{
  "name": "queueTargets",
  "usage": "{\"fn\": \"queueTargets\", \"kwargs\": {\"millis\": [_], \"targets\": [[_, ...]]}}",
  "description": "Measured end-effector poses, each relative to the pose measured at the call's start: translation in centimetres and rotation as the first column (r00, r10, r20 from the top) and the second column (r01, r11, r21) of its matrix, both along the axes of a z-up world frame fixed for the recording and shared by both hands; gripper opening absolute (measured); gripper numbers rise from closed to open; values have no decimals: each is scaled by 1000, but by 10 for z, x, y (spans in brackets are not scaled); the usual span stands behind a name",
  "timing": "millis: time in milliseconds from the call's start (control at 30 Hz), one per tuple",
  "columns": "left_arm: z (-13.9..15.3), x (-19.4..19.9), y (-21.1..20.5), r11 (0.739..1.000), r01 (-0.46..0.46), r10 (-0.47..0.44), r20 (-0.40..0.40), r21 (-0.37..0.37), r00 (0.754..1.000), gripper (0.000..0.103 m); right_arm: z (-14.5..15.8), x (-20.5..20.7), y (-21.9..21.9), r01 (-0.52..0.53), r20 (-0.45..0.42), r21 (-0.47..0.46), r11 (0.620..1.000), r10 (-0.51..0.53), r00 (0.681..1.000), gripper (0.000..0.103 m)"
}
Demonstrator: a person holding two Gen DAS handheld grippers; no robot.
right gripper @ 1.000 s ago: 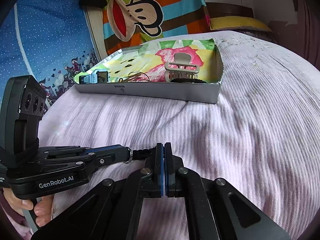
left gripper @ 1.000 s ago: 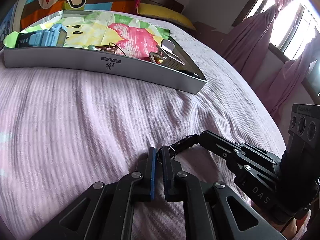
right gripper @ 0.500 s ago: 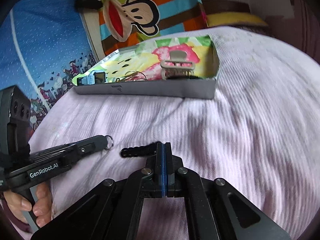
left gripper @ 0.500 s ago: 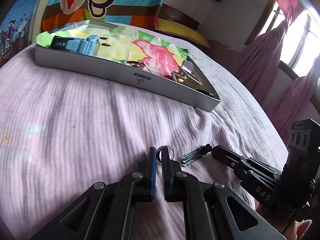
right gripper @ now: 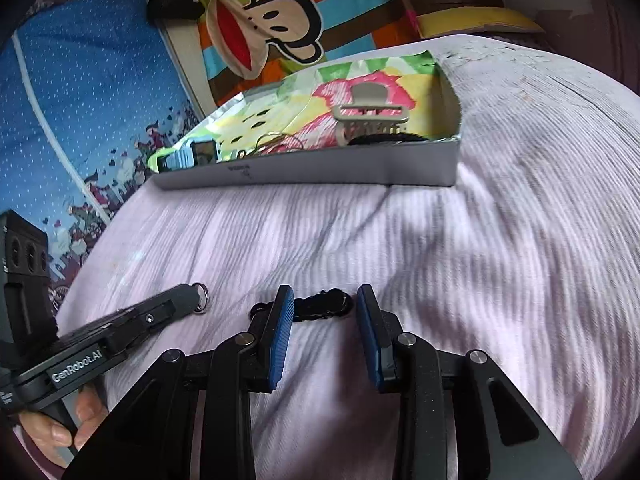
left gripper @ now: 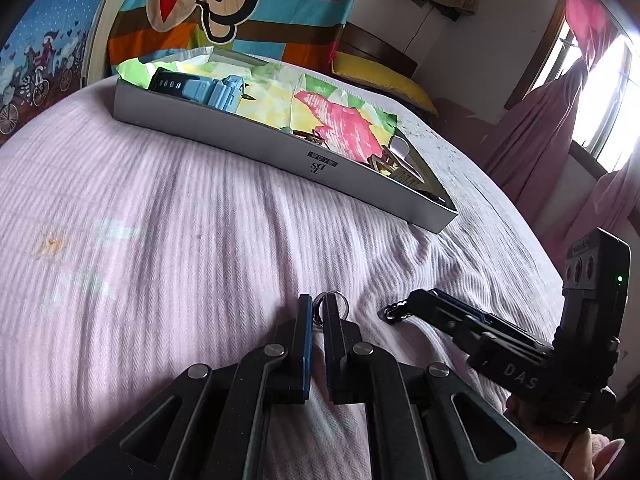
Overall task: Organize jewelry
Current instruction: 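Grasp the black keychain strap with the right tool while the left tool holds the ring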
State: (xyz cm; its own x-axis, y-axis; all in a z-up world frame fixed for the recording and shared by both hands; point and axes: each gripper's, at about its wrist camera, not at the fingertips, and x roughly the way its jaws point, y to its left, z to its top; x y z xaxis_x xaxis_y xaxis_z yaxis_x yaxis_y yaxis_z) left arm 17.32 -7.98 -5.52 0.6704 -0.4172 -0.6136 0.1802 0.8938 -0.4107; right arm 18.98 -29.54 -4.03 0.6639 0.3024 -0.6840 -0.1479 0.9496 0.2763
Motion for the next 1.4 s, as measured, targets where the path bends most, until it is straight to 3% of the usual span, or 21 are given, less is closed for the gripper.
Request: {"fn": "queueTargets", "kwargs": {"millis": [167, 233, 700, 1167, 1400], "targets": [[0, 0, 1, 1000, 1, -1, -3, -3, 1000, 5, -2, 2, 6, -11, -5, -13, 1000, 11, 1000, 29], [0, 0, 0, 1000, 1, -1, -4, -5, 1000, 5, -1, 1, 6, -10, -2, -11, 1000, 10, 1000, 24], [-1, -6, 2, 1000, -4, 4, 9, 3, 1000, 5, 0, -5, -2, -9, 29, 71, 997, 7, 1000, 15], [19, -3, 4, 999, -33, 32, 49, 20, 998, 5, 22, -16, -15, 46, 169, 90, 995, -61, 984, 14], [56, 21, 8, 994, -94, 86, 136, 52, 987, 5, 33, -12, -27, 91, 258, 163, 982, -132, 957, 14]]}}
